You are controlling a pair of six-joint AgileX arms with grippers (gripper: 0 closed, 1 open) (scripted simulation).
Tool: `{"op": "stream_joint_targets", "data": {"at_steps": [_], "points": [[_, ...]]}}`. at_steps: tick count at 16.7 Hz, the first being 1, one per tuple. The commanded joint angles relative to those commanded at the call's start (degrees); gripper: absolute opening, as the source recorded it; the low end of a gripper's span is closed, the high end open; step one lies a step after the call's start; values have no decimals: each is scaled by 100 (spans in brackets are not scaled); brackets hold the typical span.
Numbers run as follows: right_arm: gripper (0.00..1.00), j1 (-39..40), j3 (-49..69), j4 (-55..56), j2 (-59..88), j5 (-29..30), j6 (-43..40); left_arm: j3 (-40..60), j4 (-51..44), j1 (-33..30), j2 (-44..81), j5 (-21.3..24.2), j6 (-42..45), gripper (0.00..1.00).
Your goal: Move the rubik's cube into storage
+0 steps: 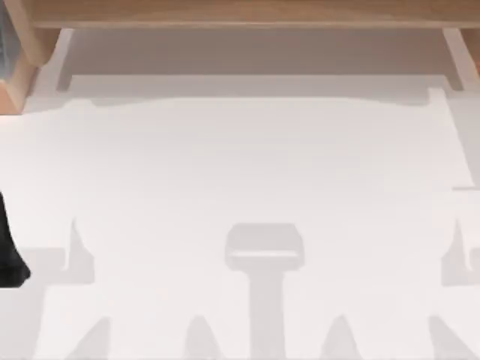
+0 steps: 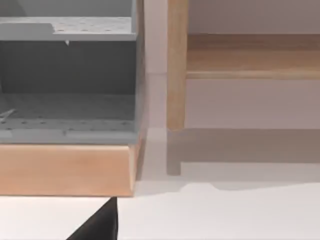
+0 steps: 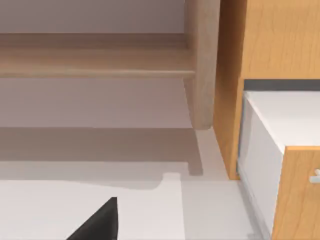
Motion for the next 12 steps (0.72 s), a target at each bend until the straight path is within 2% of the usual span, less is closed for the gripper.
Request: {"op": "stream_joint_targets", "data": {"at_steps": [6,12], "points": [[100,283,586,13,602,224,-24,0,0,0,0,0,0,100],[100,1214,3111,29,3299,1112,-31,0,0,0,0,0,0,100]]}}
